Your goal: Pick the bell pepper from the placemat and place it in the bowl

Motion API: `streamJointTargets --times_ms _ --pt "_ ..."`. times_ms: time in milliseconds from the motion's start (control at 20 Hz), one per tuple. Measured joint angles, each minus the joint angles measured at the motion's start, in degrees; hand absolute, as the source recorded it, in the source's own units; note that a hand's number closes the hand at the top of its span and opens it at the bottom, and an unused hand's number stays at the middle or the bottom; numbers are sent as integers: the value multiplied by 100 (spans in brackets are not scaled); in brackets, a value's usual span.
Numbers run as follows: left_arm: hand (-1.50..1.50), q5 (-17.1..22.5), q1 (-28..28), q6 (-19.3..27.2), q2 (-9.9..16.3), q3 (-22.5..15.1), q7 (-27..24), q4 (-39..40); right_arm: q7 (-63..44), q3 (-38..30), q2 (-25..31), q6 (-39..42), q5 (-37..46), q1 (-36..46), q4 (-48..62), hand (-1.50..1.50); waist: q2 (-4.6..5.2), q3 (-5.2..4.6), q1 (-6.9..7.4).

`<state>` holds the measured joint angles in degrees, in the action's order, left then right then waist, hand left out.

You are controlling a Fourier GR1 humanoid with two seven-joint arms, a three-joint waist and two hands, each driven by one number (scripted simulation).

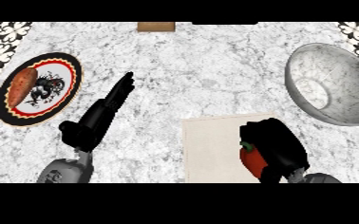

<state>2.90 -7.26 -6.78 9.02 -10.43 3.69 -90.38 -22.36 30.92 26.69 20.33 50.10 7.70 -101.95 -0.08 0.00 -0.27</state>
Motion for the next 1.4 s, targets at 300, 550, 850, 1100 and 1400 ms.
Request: streamJointTargets --times_ms 300,550,850,1100,1400 --pt "0 -45 104 36 -40 -20 69 -147 -199 -689 184 -437 203 11 -942 150 -14 0 -31" --pt "0 -53 85 24 -48 7 91 -140 -366 -1416 -179 -809 -208 222 -1646 150 -11 0 -33" --pt "0 -13 62 -103 -28 99 49 -100 -461 -2605 -345 -724 -1113 556 -1844 150 0 -2 2" --pt "0 -90 36 -126 -98 100 85 -126 -84 -3177 -143 -759 -1050 923 -979 150 11 -1 38" --pt "0 -227 -47 -77 -242 43 63 4 832 -3670 153 -1575 -483 1045 160 150 21 1 56"
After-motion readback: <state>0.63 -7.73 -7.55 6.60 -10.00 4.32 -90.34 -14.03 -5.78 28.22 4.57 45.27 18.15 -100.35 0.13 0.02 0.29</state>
